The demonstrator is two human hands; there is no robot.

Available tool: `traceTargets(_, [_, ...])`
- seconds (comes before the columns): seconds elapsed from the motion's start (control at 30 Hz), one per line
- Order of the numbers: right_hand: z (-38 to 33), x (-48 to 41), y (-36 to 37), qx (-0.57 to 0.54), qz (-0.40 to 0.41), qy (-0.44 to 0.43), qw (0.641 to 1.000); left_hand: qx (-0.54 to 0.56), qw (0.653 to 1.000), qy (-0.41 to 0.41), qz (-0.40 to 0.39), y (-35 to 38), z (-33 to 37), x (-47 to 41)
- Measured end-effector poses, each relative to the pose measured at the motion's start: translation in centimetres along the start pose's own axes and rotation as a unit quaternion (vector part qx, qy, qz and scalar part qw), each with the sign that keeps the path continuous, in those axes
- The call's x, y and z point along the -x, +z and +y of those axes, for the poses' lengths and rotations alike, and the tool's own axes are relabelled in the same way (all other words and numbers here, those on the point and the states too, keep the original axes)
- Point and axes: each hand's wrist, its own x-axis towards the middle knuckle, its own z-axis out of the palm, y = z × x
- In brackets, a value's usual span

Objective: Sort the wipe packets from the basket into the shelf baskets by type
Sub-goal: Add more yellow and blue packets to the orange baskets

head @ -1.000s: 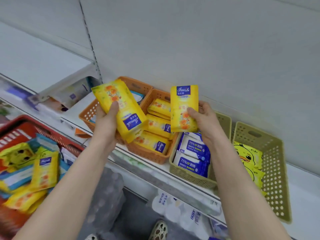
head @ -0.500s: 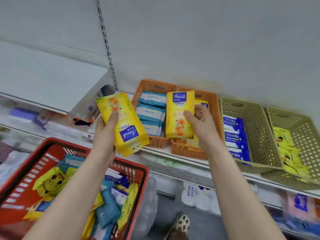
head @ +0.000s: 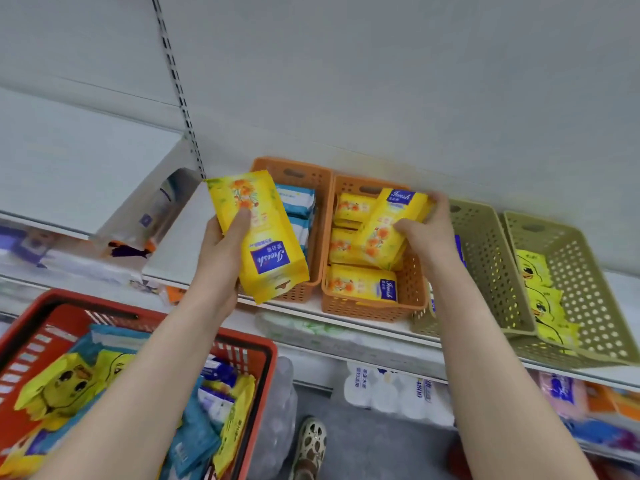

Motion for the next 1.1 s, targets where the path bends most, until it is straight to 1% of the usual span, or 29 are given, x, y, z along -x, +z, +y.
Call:
traceTargets(0.07, [0.6, -1.0, 0.6, 0.028, 0.003, 0.027, 0.999, -0.002, 1.000, -0.007, 0.000, 1.0, -0.4, -0.1])
traceTargets(0.13, [1.1, -2.1, 1.7, 0.051, 0.025, 0.030, 0.998, -0.008, 1.000, -0.013, 0.003, 1.9, -0.8, -0.3])
traceTargets(0.17, [1.3, -2.7, 2.4, 0.041, 0.039, 0.035, 0.998, -0.013, 1.000, -0.014, 0.002, 2.3, -0.9, -0.3])
traceTargets(0.23, [1.2, -4.0, 3.8, -0.019, 0.050, 0.073, 0.996, -0.011, 1.000, -0.009, -0.003, 3.0, -1.0, -0.5])
traceTargets(0.27, [1.0, -4.3, 4.3, -0.034, 0.039, 0.102, 0.993, -0.009, 1.000, -0.004, -0.007, 3.4, -0.9, -0.6])
traceTargets(0.3, [1.1, -4.6, 4.6, -0.014, 0.019, 0.121, 0.992, -0.008, 1.000, 0.001, -0.009, 3.8, -0.9, -0.6])
traceTargets(0.33, [1.1, -4.6, 4.6, 0.055, -0.009, 0.126, 0.991, -0.008, 1.000, 0.004, -0.010, 4.1, -0.9, -0.6])
traceTargets(0.37, [1.4, -4.5, 4.5, 0.155, -0.040, 0.108, 0.981, -0.007, 1.000, 0.004, -0.012, 4.4, -0.9, -0.6])
traceTargets(0.4, [1.8, -4.4, 4.1, 0.264, -0.050, 0.068, 0.961, -0.007, 1.000, 0.003, -0.013, 4.6, -1.0, -0.7])
traceTargets(0.43, [2.3, -4.6, 3.8, 0.350, -0.032, 0.004, 0.936, -0.008, 1.000, 0.000, -0.014, 4.9, -1.0, -0.7])
traceTargets(0.47, [2.2, -4.6, 3.3, 0.406, -0.006, -0.057, 0.912, -0.009, 1.000, -0.003, -0.013, 5.2, -1.0, -0.8])
traceTargets(0.5, [2.2, -5.0, 3.1, 0.438, 0.017, -0.118, 0.891, -0.007, 1.000, -0.006, -0.013, 5.4, -1.1, -0.8])
traceTargets(0.53, [1.9, -5.4, 2.9, 0.459, 0.018, -0.177, 0.870, -0.006, 1.000, -0.007, -0.016, 5.7, -1.3, -0.9])
traceTargets(0.57, [1.6, -6.2, 3.0, 0.479, -0.006, -0.220, 0.850, -0.006, 1.000, -0.006, -0.021, 6.0, -1.4, -0.9])
traceTargets(0.6, [1.2, -6.9, 3.0, 0.499, -0.047, -0.244, 0.830, -0.009, 1.000, -0.005, -0.024, 6.2, -1.5, -1.0])
traceTargets(0.63, [1.0, -7.6, 3.1, 0.512, -0.091, -0.250, 0.817, -0.012, 1.000, -0.004, -0.025, 6.4, -1.5, -1.0])
traceTargets(0.7, [1.2, -9.1, 3.4, 0.513, -0.157, -0.223, 0.814, -0.015, 1.000, -0.005, -0.022, 6.6, -1.6, -1.1])
traceTargets(0.73, [1.6, -9.6, 3.5, 0.516, -0.169, -0.218, 0.811, -0.016, 1.000, -0.005, -0.021, 6.7, -1.6, -1.1])
traceTargets(0.8, [2.3, -10.4, 3.5, 0.522, -0.164, -0.233, 0.804, -0.015, 1.000, -0.004, -0.016, 6.8, -1.6, -1.2])
traceTargets(0.83, [2.5, -10.7, 3.5, 0.515, -0.160, -0.241, 0.807, -0.013, 1.000, -0.003, -0.014, 6.9, -1.5, -1.2])
traceTargets(0.97, [1.9, -10.3, 2.6, 0.457, -0.168, -0.224, 0.844, -0.011, 1.000, 0.005, -0.012, 7.2, -1.3, -1.4])
traceTargets(1.03, [1.6, -9.2, 1.8, 0.434, -0.174, -0.231, 0.853, -0.011, 1.000, 0.006, -0.011, 7.1, -1.3, -1.4])
traceTargets(1.1, [1.6, -7.6, 0.8, 0.428, -0.180, -0.244, 0.852, -0.013, 1.000, 0.007, -0.013, 7.0, -1.4, -1.5])
